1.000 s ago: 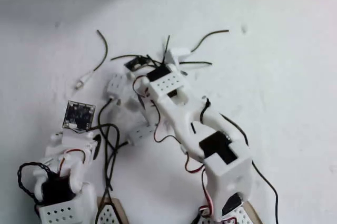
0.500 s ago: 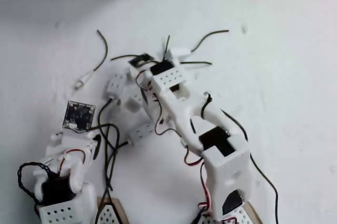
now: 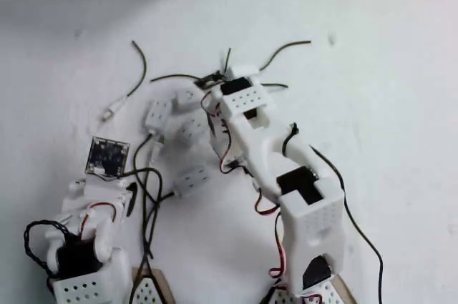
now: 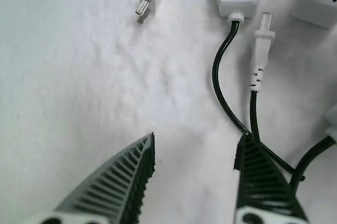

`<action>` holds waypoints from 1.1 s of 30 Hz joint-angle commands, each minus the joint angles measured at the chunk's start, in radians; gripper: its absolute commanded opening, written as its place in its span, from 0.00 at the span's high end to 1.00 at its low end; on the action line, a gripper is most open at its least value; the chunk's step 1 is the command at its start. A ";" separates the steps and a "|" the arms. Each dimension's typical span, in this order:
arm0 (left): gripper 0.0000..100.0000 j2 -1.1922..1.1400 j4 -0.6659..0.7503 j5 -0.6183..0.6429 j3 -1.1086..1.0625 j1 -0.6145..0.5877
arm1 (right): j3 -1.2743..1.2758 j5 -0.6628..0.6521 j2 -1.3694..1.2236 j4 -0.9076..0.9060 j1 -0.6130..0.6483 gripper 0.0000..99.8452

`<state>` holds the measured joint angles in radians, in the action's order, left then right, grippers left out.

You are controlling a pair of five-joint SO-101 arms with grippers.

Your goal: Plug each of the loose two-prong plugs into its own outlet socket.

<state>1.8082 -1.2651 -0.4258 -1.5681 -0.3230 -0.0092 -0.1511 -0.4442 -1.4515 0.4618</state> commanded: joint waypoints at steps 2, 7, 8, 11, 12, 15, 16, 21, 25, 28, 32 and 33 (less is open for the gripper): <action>0.75 0.007 -0.003 -0.002 0.006 -0.010 | -0.006 -0.011 0.008 -0.010 -0.002 0.88; 0.75 0.007 -0.003 -0.002 0.006 -0.010 | -0.006 -0.011 0.008 -0.012 -0.004 0.88; 0.75 0.007 -0.003 -0.002 0.006 -0.010 | -0.005 -0.011 0.008 -0.012 -0.005 0.88; 0.75 0.007 -0.003 -0.002 0.006 -0.010 | -0.005 -0.011 0.005 -0.007 -0.024 0.90; 0.75 0.007 -0.003 -0.002 0.006 -0.010 | -0.006 -0.012 0.002 -0.005 -0.031 0.92; 0.75 0.007 -0.003 -0.002 0.006 -0.010 | -0.012 -0.060 -0.025 0.022 -0.059 0.98; 0.75 0.007 -0.003 -0.002 0.006 -0.010 | -0.012 -0.081 -0.031 0.025 -0.067 0.99; 0.75 0.007 -0.003 -0.002 0.006 -0.010 | -0.008 -0.121 0.025 -0.015 -0.064 0.98; 0.75 0.007 -0.003 -0.002 0.006 -0.010 | -0.005 -0.137 0.166 -0.104 -0.008 0.98; 0.75 0.007 -0.003 -0.002 0.006 -0.010 | 0.020 -0.135 0.305 -0.147 0.035 0.98; 0.75 0.007 -0.002 -0.002 0.006 -0.010 | 0.153 -0.132 0.535 -0.148 0.108 0.98; 0.75 0.007 0.003 -0.002 0.006 -0.010 | 0.192 -0.130 0.601 -0.147 0.131 0.98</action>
<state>1.8082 -1.2651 -0.4258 -1.5681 -0.3230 0.1166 -0.2816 -0.0514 -1.5865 0.5370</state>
